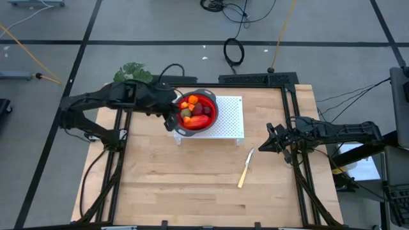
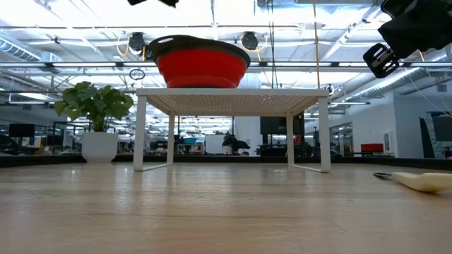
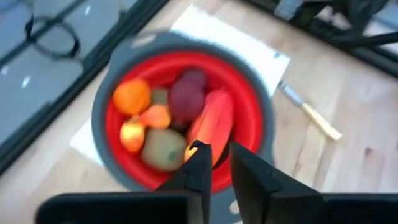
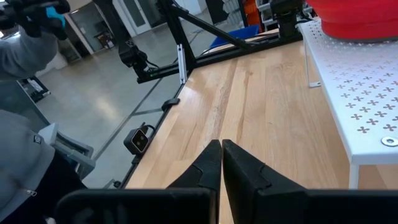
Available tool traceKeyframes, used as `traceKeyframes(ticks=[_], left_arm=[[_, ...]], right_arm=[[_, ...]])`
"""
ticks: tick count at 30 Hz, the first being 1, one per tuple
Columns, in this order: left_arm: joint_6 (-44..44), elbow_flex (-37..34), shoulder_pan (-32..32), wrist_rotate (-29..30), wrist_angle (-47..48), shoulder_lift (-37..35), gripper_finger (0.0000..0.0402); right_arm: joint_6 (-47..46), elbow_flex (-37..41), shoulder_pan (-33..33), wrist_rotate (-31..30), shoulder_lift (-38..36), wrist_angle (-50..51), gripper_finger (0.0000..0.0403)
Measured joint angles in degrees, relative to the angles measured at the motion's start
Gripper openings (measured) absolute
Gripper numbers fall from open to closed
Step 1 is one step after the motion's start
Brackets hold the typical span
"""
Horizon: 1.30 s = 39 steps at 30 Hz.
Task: Pick & Place Fruit
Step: Put the yellow knife on of the shelf
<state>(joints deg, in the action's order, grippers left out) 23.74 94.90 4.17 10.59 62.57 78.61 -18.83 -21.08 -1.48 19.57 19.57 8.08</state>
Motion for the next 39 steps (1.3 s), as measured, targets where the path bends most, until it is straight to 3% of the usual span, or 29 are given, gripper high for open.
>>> traceKeyframes(ticks=[6, 21, 39], left_arm=[[-4.8, -5.8, -1.5, -1.5, -8.6, -4.3, 0.0005], [-9.7, -36.7, -3.6, -5.7, -41.2, -21.5, 0.0008], [-15.4, -59.0, -4.4, -7.2, -50.5, -49.6, 0.0007]], right_arm=[[-0.7, 0.0, 0.0, 0.0, 0.0, 0.0, 0.0008], [0.4, 0.0, 0.0, 0.0, 0.0, 0.0, 0.0008], [1.7, 0.0, 0.0, 0.0, -0.1, -0.1, 0.0008]])
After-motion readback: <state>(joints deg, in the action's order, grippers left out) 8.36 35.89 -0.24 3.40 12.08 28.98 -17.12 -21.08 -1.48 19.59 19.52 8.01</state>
